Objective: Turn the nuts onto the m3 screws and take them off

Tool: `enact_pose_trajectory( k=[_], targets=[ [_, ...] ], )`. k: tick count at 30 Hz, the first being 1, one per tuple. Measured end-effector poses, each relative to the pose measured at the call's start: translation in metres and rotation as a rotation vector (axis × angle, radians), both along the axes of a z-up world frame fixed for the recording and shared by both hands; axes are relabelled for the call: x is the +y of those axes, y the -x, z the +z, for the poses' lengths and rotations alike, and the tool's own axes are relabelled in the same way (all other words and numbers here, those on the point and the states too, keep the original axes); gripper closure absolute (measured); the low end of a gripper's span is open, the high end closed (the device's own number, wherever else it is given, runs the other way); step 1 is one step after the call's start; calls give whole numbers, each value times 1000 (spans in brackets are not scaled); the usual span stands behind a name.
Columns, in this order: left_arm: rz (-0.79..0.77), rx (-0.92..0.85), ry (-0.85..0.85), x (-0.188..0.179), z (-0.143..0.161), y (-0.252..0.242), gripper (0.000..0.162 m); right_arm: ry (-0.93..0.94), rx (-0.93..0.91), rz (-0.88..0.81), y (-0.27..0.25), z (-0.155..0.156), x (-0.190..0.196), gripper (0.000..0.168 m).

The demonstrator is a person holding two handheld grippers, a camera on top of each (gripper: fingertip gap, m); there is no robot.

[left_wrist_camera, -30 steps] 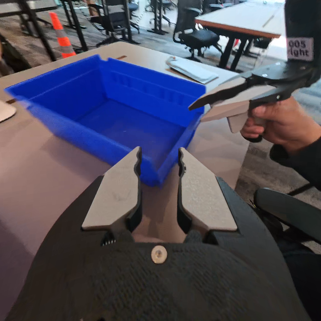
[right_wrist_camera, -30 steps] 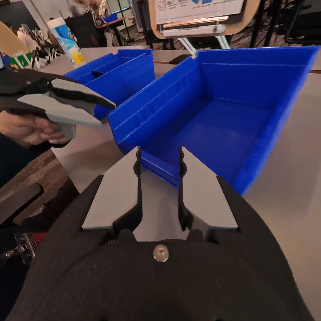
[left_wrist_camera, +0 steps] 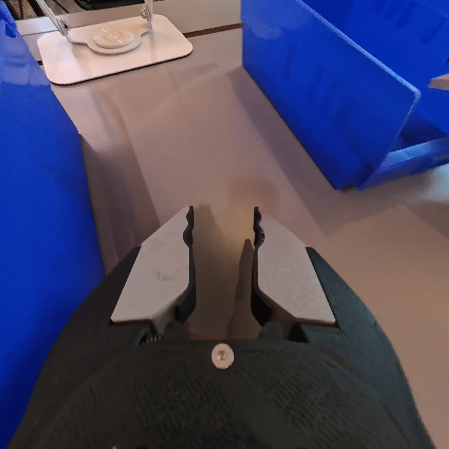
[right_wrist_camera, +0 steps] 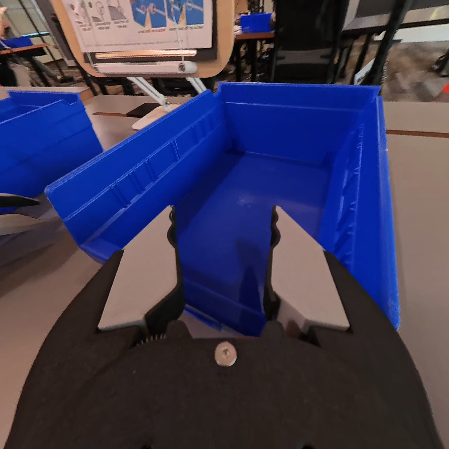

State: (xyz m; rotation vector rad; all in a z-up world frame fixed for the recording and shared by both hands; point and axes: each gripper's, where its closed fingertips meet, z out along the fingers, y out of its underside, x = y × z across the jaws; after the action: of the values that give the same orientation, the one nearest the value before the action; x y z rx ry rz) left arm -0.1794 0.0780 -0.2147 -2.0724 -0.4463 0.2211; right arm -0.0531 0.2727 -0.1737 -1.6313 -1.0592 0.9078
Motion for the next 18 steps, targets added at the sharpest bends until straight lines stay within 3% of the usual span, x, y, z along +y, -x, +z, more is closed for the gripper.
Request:
enact_pose_trajectory(
  k=[1,4,6,10,15,18],
  targets=[
    [11,10,-12,1,2,2,114,-17,1,-26,-2,1,4,93],
    [53,34,-56,3,10,10,114,-119,-25,-144,-13,6,18,103],
    [59,64,-90,3,16,11,114,-188,-30,-180,-17,9,19,124],
    [36,64,-82,5,15,8,119,-167,10,-73,-7,12,-4,118],
    [33,3,-97,5,13,10,119,-115,65,-183,-27,16,21,127],
    [37,20,-125,4,18,11,120,-104,69,-264,-44,17,36,168]
  ],
)
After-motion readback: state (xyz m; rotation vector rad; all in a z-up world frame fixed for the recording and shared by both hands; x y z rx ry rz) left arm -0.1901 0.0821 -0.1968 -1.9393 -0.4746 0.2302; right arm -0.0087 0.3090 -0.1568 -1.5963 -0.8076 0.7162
